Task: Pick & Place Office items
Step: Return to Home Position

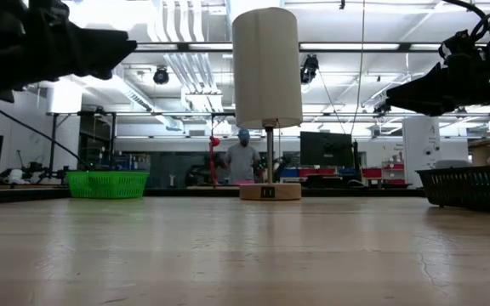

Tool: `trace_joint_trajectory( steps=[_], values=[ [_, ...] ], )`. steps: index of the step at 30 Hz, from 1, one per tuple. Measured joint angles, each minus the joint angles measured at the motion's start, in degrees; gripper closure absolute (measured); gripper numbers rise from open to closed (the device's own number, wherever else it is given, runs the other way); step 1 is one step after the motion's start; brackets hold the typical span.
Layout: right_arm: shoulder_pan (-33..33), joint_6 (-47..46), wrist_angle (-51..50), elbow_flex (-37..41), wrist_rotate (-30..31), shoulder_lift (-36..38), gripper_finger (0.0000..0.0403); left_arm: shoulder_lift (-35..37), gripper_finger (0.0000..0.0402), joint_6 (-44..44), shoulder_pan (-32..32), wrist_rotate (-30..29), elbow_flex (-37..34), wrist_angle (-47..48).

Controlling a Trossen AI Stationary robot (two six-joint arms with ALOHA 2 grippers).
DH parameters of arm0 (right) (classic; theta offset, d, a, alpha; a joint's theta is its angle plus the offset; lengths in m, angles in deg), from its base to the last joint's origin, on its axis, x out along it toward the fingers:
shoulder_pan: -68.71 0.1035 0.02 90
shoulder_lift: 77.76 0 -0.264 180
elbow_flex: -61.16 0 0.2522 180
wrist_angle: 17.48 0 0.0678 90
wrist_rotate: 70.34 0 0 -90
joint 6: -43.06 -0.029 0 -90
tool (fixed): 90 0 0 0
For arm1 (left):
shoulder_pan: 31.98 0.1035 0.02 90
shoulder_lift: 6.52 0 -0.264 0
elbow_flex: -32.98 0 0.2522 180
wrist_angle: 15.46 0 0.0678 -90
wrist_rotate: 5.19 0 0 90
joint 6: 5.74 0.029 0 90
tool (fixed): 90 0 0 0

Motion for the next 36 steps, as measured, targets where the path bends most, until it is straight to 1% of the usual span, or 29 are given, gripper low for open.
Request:
trace_joint_trajectory(
  steps=[3, 4, 7, 9, 11, 14, 15, 20, 26, 30, 31, 33, 36],
  values=[
    [0.0, 0.0, 0.0, 0.0, 0.0, 0.0, 0.0053, 0.5, 0.0176, -0.3, 0.1, -0.4, -0.4, 0.5],
    [0.0, 0.0, 0.0, 0.0, 0.0, 0.0, 0.0053, 0.7, 0.0176, -0.1, 0.1, -1.8, -0.4, 2.1],
    [0.0, 0.0, 0.0, 0.0, 0.0, 0.0, 0.0055, 1.7, 0.0176, -0.2, 0.2, -8.8, -0.4, 5.0],
    [0.0, 0.0, 0.0, 0.0, 0.0, 0.0, 0.0057, 2.2, 0.0176, -0.2, 0.2, -11.6, -0.4, 7.4],
    [0.0, 0.0, 0.0, 0.0, 0.0, -0.1, 0.0058, 3.1, 0.0176, -0.1, 0.1, -11.5, -0.4, 7.1],
    [0.0, 0.0, 0.0, 0.0, 0.0, 0.0, 0.0056, 4.5, 0.0176, 0.2, -0.8, -8.4, -0.4, 7.5],
    [0.0, 0.0, 0.0, 0.0, 0.0, 0.0, 0.0055, 4.8, 0.0176, -0.1, -1.2, -8.2, -0.4, 8.1],
    [0.0, 0.0, 0.0, 0.0, 0.0, 0.0, 0.0054, 9.0, 0.0176, -2.2, -1.9, -12.1, -0.4, 14.2],
    [0.0, 0.0, 0.0, 0.0, 0.0, 0.0, 0.006, 20.4, 0.0176, -5.3, -2.6, -12.9, -0.4, 24.2],
    [0.0, 0.0, 0.0, 0.0, 0.0, 0.0, 0.0058, 29.4, 0.0176, -5.8, -3.9, -12.9, -0.4, 30.0],
    [0.0, 0.0, 0.0, 0.0, 0.0, 0.0, 0.0057, 30.6, 0.0176, -5.8, -4.2, -13.1, -0.4, 31.3],
    [0.0, 0.0, 0.0, 0.0, 0.0, 0.0, 0.0054, 30.2, 0.0176, -6.0, -4.4, -13.5, -0.4, 31.5],
    [0.0, 0.0, 0.1, 0.0, -0.2, -0.1, 0.0053, 30.2, 0.0176, -7.6, -4.4, -14.5, -0.4, 29.0]
  ],
)
